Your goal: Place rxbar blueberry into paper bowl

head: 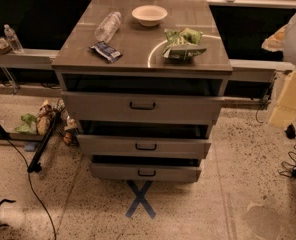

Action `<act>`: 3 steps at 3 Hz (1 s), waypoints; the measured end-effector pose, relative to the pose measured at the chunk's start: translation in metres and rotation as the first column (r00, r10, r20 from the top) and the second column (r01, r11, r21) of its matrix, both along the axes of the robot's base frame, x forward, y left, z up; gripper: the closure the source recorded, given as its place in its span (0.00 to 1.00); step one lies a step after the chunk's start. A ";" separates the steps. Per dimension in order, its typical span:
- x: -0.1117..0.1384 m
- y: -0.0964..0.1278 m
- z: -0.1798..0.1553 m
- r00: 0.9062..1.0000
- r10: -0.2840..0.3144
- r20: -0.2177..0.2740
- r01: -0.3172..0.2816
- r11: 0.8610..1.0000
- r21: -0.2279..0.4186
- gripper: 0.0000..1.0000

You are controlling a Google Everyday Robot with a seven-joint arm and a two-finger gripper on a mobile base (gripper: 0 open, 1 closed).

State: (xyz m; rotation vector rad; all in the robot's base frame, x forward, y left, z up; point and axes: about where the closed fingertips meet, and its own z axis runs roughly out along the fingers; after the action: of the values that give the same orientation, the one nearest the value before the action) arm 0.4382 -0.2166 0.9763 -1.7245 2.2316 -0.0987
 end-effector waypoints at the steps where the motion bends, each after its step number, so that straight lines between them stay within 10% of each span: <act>1: 0.000 0.000 0.000 1.000 0.000 0.000 0.000 1.000 0.000 0.00; 2: 0.007 0.011 0.001 1.000 0.009 0.007 -0.009 0.998 0.069 0.00; 3: 0.040 0.054 0.006 1.000 -0.001 0.027 -0.007 0.954 0.299 0.00</act>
Offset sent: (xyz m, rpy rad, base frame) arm 0.0421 0.0677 0.0127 0.4523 -0.0162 0.0592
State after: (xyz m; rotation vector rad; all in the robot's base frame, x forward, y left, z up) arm 0.4780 -0.1623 0.9825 -1.5523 2.0972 0.2058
